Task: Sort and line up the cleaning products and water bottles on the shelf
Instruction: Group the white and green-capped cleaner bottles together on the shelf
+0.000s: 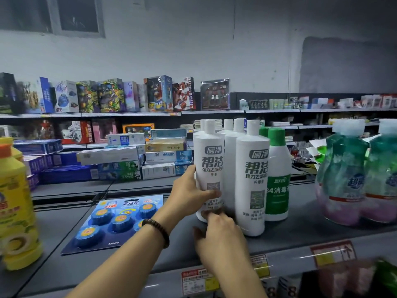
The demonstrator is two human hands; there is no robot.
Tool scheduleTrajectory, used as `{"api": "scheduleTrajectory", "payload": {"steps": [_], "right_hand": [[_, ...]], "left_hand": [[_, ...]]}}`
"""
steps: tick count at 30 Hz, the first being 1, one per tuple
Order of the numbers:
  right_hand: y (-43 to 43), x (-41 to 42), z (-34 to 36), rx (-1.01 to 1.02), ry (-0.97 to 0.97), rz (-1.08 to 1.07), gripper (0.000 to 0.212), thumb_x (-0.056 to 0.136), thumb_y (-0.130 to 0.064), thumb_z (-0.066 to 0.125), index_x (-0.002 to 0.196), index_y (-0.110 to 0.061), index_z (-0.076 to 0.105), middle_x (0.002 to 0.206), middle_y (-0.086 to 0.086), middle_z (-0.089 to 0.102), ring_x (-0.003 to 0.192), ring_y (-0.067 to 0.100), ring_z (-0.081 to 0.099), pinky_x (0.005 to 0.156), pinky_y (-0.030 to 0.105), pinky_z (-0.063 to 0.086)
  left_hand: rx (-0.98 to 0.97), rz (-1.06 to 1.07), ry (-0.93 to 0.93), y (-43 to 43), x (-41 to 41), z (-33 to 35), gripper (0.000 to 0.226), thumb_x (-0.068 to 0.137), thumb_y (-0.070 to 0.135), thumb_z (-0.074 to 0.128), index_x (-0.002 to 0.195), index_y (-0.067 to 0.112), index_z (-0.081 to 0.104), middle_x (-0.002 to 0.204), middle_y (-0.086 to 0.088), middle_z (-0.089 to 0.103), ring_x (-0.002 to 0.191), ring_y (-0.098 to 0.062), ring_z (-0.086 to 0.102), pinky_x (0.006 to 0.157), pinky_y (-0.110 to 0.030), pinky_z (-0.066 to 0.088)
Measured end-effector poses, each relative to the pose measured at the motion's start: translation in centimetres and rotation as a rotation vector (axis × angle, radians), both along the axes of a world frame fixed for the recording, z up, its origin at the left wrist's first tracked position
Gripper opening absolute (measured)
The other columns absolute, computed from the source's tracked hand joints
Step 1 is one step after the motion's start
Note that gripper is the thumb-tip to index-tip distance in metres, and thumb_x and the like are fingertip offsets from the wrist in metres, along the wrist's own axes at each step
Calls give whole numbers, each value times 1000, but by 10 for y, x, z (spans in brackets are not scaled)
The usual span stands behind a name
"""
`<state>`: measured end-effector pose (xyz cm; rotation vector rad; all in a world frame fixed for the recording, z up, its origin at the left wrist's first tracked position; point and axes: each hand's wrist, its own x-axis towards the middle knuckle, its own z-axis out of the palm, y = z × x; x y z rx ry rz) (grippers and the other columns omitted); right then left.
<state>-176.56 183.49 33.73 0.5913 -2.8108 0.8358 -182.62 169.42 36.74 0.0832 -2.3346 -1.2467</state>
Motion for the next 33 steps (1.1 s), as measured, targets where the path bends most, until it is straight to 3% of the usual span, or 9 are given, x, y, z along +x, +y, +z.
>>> {"api": "scheduleTrajectory", "payload": {"steps": [4,15,23,26,31,33], "right_hand": [[-2,-4,-1,39,-23,-6,48,101,-49,60,139,-20,54,141,4,57,129,26,60,103,39,52],[0,-3,-5,-46,-21,-27,49,100,-51,60,139,-22,52,139,0,54,130,23,58,104,39,52],[2,-3,-7,-98,-6,-14,51,102,-54,57,143,-24,51,138,-2,52,127,20,57,102,37,52],[4,-3,-7,-110,1,-2,52,102,-54,56,144,-24,50,139,-2,51,128,20,56,101,35,51],[6,-3,-11,-121,21,42,50,101,-54,55,143,-27,49,137,-3,52,128,22,55,99,36,50],[3,-2,-9,-111,34,72,49,101,-54,54,143,-29,50,137,-3,54,128,23,55,100,37,50]], "left_hand": [[4,22,8,6,-6,0,65,73,28,97,124,29,58,118,9,75,109,-15,71,94,-41,62],[-12,39,-1,8,-6,1,64,75,28,97,125,25,57,120,7,74,109,-13,70,92,-33,58],[-25,42,-45,16,-2,4,63,81,31,93,129,23,52,125,4,71,113,-18,69,97,-40,59],[-22,55,-54,17,-1,4,65,81,32,93,131,24,53,125,5,72,113,-16,68,94,-35,59],[-141,126,-123,7,20,9,66,89,44,85,141,27,50,121,5,69,112,-18,70,97,-38,58],[-269,202,-142,-7,43,13,54,95,44,78,141,29,54,120,5,67,110,-19,70,96,-37,57]]}}
